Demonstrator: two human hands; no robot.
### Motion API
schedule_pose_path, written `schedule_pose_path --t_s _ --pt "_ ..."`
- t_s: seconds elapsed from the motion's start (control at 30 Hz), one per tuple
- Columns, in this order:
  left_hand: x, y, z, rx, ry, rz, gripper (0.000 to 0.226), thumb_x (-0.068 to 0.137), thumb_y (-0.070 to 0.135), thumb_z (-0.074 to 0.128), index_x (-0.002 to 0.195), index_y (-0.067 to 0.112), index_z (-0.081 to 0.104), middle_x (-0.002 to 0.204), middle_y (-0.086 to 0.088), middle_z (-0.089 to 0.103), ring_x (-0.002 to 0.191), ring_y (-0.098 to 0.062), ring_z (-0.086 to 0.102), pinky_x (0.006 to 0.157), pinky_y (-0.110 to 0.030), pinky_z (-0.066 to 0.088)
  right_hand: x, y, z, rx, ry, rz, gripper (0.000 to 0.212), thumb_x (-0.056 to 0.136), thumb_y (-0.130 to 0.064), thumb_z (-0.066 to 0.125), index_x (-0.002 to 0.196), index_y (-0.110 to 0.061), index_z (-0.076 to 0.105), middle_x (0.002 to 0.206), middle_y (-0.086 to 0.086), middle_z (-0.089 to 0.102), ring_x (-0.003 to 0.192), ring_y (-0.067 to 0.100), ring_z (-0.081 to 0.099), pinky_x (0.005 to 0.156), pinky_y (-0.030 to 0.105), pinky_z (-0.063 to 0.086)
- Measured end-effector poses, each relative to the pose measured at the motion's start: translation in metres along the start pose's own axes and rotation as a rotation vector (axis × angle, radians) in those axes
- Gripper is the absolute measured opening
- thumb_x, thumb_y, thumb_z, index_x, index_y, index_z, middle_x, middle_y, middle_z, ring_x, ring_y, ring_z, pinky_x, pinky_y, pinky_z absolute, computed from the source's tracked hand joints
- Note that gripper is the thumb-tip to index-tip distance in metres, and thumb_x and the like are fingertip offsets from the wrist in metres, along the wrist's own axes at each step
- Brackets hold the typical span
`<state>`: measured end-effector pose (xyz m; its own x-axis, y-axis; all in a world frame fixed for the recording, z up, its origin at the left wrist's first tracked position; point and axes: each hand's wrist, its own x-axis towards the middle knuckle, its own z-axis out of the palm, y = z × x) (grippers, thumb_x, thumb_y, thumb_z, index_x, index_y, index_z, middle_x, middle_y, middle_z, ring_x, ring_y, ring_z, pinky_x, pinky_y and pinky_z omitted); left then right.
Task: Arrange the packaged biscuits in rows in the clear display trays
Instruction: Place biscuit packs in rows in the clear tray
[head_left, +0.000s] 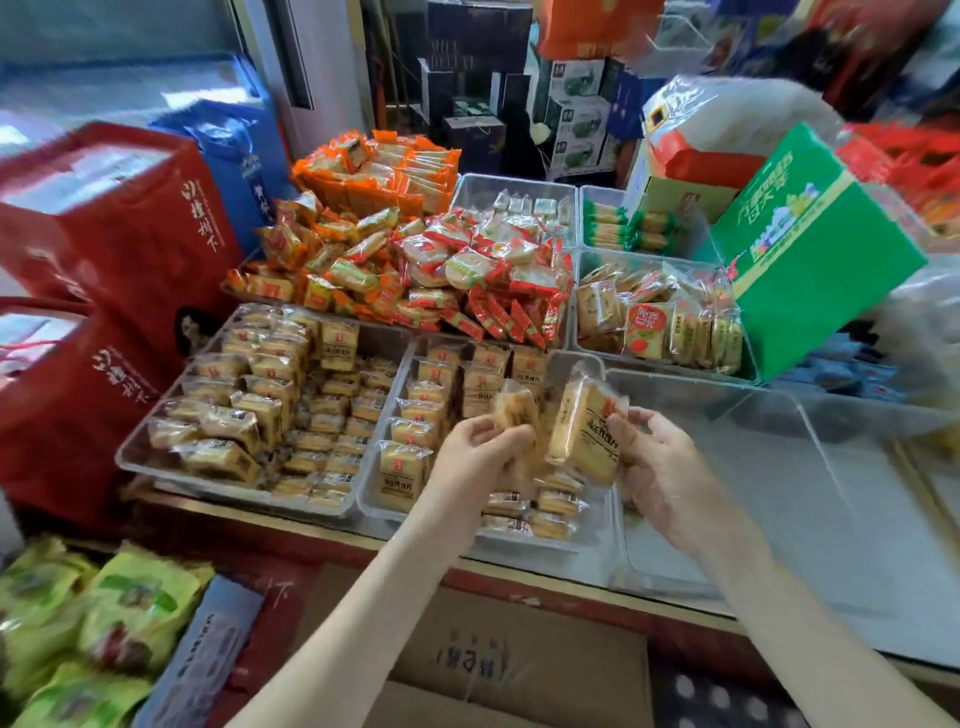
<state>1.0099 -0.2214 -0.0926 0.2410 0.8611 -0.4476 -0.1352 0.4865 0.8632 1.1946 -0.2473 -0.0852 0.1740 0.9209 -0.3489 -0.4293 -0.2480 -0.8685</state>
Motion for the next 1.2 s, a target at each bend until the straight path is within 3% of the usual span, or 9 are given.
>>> schedule_pose_path --t_s 0.1,0.27,0.4,0.5,0.67,0.9,1.0,1.07,1.2 --pt "-0.041 -0.002 -0.002 -0.210 -0.169 -0.082 0.018 0.092 0.012 0.061 0.106 0.002 0.065 0.094 -0.012 0.072 0.083 -0.020 0.068 0.089 -0.035 0.054 -0.035 0.005 0.010 -0.025 -0.114 0.035 0.037 0.081 -0.020 0.060 0.112 0.000 0.054 0.091 0.011 0.073 0.078 0.019 0.072 0.059 0.028 0.058" --pt "-0.080 -0.016 -0.001 -0.303 -0.178 -0.091 0.044 0.077 0.025 0.068 0.118 0.008 0.061 0.119 -0.020 0.068 0.117 -0.034 0.062 0.108 -0.048 0.044 -0.071 0.017 0.021 -0.326 -0.138 -0.022 0.022 0.097 -0.023 0.049 0.112 -0.013 0.063 0.089 0.000 0.074 0.080 0.013 0.070 0.065 0.026 0.054" --pt "-0.091 -0.029 0.007 -0.159 -0.143 -0.052 0.031 0.091 0.024 0.065 0.118 0.008 0.061 0.112 -0.017 0.071 0.107 -0.030 0.068 0.096 -0.040 0.053 -0.099 0.021 0.015 -0.420 -0.208 -0.032 0.035 0.092 -0.048 0.041 0.106 -0.028 0.066 0.093 -0.005 0.071 0.091 0.011 0.065 0.080 0.029 0.050" --pt "-0.097 -0.031 0.014 -0.110 -0.145 -0.047 0.031 0.090 0.025 0.066 0.116 0.009 0.061 0.104 -0.013 0.074 0.095 -0.023 0.070 0.079 -0.033 0.057 -0.111 0.017 0.006 -0.467 -0.274 -0.039 0.049 0.083 -0.049 0.052 0.123 -0.023 0.060 0.107 -0.003 0.070 0.105 0.015 0.063 0.094 0.036 0.051" --pt "-0.105 -0.029 0.021 0.167 -0.079 0.318 0.053 0.080 0.020 0.077 0.127 0.015 0.052 0.106 -0.004 0.069 0.089 -0.009 0.069 0.069 -0.022 0.055 -0.121 0.005 -0.010 -0.513 -0.263 -0.222 0.045 0.074 -0.041 0.068 0.116 -0.030 0.058 0.103 -0.007 0.072 0.103 0.014 0.067 0.092 0.038 0.054" --pt "-0.104 -0.027 0.005 0.794 0.035 1.033 0.058 0.076 0.026 0.077 0.126 0.019 0.050 0.119 0.022 0.049 0.109 -0.002 0.049 0.097 -0.011 0.039 -0.126 0.002 -0.029 -0.656 -0.243 -0.561 0.061 0.072 -0.015 0.084 0.117 -0.042 0.054 0.114 -0.010 0.062 0.110 0.013 0.060 0.099 0.034 0.049" --pt "-0.106 -0.027 0.002 0.794 -0.022 1.124 0.058 0.076 0.032 0.067 0.130 0.027 0.045 0.127 0.023 0.049 0.123 -0.013 0.049 0.107 -0.032 0.039 -0.126 0.006 -0.030 -0.658 -0.262 -0.614 0.065 0.071 -0.014 0.080 0.120 -0.047 0.052 0.123 -0.010 0.058 0.120 0.013 0.055 0.104 0.039 0.046" --pt "-0.109 -0.027 0.001 0.749 -0.071 1.093 0.060 0.077 0.029 0.068 0.132 0.030 0.044 0.129 0.019 0.051 0.123 -0.011 0.052 0.104 -0.022 0.040 -0.125 0.011 -0.028 -0.673 -0.306 -0.635 0.068 0.075 -0.005 0.078 0.127 -0.038 0.050 0.129 -0.007 0.055 0.123 0.015 0.054 0.105 0.042 0.045" --pt "-0.112 -0.029 -0.005 0.731 -0.091 1.011 0.064 0.078 0.022 0.078 0.134 0.027 0.048 0.131 0.010 0.057 0.122 -0.011 0.055 0.099 -0.019 0.045 -0.126 0.014 -0.020 -0.625 -0.371 -0.614 0.068 0.076 -0.013 0.076 0.124 -0.049 0.044 0.118 -0.012 0.059 0.110 0.010 0.061 0.093 0.023 0.049"
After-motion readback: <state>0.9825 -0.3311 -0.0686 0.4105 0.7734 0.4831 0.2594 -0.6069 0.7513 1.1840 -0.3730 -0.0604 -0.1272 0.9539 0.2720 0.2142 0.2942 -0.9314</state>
